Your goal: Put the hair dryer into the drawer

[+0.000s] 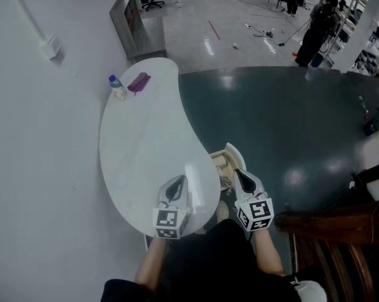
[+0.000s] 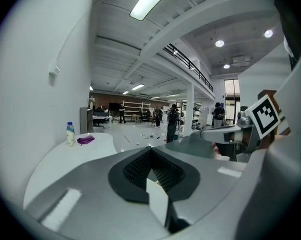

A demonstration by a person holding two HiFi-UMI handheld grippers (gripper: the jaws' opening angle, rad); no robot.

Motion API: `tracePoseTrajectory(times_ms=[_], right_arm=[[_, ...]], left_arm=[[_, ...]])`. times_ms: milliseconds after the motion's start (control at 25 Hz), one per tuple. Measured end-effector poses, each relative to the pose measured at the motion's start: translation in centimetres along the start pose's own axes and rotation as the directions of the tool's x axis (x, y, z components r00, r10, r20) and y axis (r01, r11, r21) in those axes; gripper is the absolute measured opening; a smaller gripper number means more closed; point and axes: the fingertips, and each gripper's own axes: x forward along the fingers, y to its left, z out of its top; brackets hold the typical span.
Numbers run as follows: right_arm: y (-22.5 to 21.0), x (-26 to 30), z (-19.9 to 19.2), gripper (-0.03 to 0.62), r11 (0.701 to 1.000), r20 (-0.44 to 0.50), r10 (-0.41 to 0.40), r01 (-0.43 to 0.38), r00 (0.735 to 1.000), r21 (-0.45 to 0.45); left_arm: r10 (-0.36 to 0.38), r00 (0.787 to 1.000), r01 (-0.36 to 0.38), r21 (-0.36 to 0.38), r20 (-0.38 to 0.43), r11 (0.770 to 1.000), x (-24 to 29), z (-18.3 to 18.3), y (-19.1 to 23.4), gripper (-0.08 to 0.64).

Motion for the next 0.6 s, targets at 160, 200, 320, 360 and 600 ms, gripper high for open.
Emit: tracePoseTrajectory(times_ms=[160,200,320,360,600], right_arm=[[1.2,-1.1,-0.5,0.005,1.0,-0.001,-0.013,0.013,1.0,-0.002],[1.5,-1.2,-0.7,0.005,1.0,-0.003,-0.014,0.014,1.0,-0.002],[2.0,-1.5,-0.8,0.005,1.0,-0.008,-0.02,0.02,1.0,-0.002],[2.1,-1.6,-0.8,0.005,1.0,-0.008,-0.022,0.022,1.0,-0.003],[2.7,-1.9,-0.5,0.005,1.0,-0.004,-0.024,0.024,1.0,-0.003]], left_arm=[[-0.008,1.0,0.008,-0.006,-0.01,1.0,-1.3,-0.6,0.3,0.006],[-0.01,1.0,0.009,-0.006,-0.011,1.0,-1.5,-0.7,0.4,0.006],[-0.018,1.0,0.018,-0.007,-0.01,1.0,-2.0,-0.8,0.5,0.006],[-0.021,1.0,0.021,-0.007,-0.008,1.0,-2.1,-0.7,0.5,0.006],[-0.032,0.999,0.032,-0.009,0.0,0.999,-2.5,-0.5,0.5,0.006]])
